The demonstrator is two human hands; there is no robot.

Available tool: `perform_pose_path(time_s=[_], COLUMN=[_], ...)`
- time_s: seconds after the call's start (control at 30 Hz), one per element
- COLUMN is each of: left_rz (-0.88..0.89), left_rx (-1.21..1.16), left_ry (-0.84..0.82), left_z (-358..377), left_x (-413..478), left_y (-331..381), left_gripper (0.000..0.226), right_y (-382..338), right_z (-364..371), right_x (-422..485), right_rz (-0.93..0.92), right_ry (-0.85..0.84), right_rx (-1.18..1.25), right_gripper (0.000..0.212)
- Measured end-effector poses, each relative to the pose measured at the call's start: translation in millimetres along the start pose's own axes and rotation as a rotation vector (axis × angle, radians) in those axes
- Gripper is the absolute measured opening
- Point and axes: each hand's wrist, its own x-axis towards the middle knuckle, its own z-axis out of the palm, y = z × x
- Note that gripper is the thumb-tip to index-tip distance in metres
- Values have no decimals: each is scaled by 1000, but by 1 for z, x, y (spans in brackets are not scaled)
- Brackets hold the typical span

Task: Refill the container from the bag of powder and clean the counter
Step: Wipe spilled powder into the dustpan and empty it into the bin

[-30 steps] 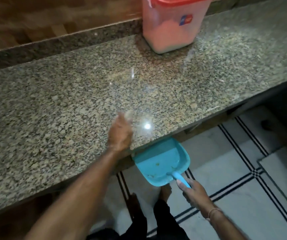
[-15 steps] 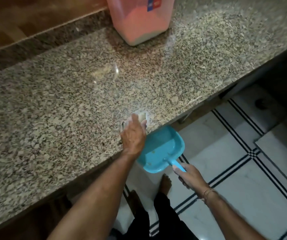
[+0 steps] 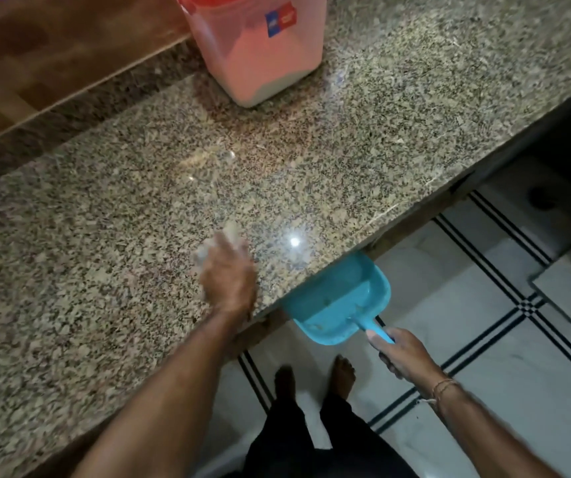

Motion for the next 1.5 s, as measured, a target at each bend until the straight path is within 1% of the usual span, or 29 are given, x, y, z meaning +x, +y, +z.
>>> perform_pose_path(time_s=[0.1, 0.13, 0.17, 0.2, 0.33, 0.37, 0.4, 0.43, 0.5, 0.6, 0.63, 0.67, 0.7, 0.8, 0.87, 0.93, 0.97, 1.0, 1.03, 1.13, 1.17, 1.2, 1.23, 1.3, 1.37, 1.4, 1.43, 1.47, 1.5], left_rz=[345, 378, 349, 264, -297, -374, -388, -325, -56, 436, 551, 599, 566, 235, 28, -166, -185, -120, 11, 515, 675, 770, 784, 623, 313, 142, 30, -18, 26], left_rx=[-131, -201, -253, -268, -185, -125, -66, -33, -49, -124, -145, -162, -209, -263, -189, -78, -54, -49, -62, -115, -126, -133, -169, -262, -243, -204, -113, -30, 5], left_ry=[-197, -231, -212, -155, 14, 27, 50, 68, 29, -185, -267, -326, -337, -166, -68, -38, -33, -33, -56, -215, -292, -366, -400, -309, -171, -110, -80, -86, -109], left_z=[5, 1, -2, -6, -28, -31, -29, -22, -2, 17, 16, 13, 8, -11, -21, -20, -13, -5, 5, 31, 35, 32, 26, 14, 10, 9, 12, 16, 20], left_x=[-12, -8, 3, 21, 113, 127, 135, 134, 114, 66, 56, 54, 63, 130, 185, 222, 228, 224, 213, 152, 132, 119, 116, 140, 191, 221, 247, 260, 260], left_y=[47, 53, 49, 41, -26, -33, -31, -21, 11, 58, 68, 72, 73, 47, 23, 24, 35, 50, 67, 112, 122, 131, 136, 130, 110, 99, 93, 95, 105], left_gripper=[28, 28, 30, 31, 39, 43, 45, 44, 41, 37, 33, 29, 26, 29, 35, 40, 41, 40, 37, 23, 23, 27, 32, 34, 35, 41, 49, 54, 56], right_y=[-6, -10, -14, -16, -19, -19, -20, -20, -20, -21, -22, -21, -21, -22, -18, -16, -15, -15, -15, -16, -19, -23, -27, -34, -37, -36, -34, -32, -29], right_z=[-5, -6, -7, -8, -8, -7, -5, -4, -2, 1, 1, 1, 0, -2, -1, 1, 2, 3, 4, 3, 2, -1, -3, -8, -15, -18, -20, -22, -24], right_x=[5, 5, 4, 4, 6, 7, 9, 12, 16, 18, 18, 17, 17, 17, 17, 16, 15, 15, 16, 18, 18, 17, 16, 14, 10, 8, 6, 4, 3], right_rz=[6, 4, 5, 6, 18, 22, 28, 40, 64, 92, 101, 108, 108, 114, 121, 130, 134, 137, 143, 164, 165, 164, 161, 140, 116, 108, 101, 96, 96], right_ry=[10, 11, 14, 21, 62, 68, 68, 67, 59, 37, 34, 33, 35, 65, 85, 105, 110, 110, 112, 104, 100, 105, 112, 121, 132, 138, 146, 156, 165], right_rx=[12, 8, 8, 19, 79, 80, 79, 84, 92, 67, 65, 58, 44, 12, 26, 71, 82, 81, 77, 89, 96, 99, 106, 126, 145, 151, 157, 157, 156], right_gripper=[34, 34, 34, 34, 33, 33, 32, 33, 39, 38, 36, 35, 36, 39, 38, 37, 37, 36, 36, 36, 37, 35, 32, 28, 27, 27, 28, 29, 30])
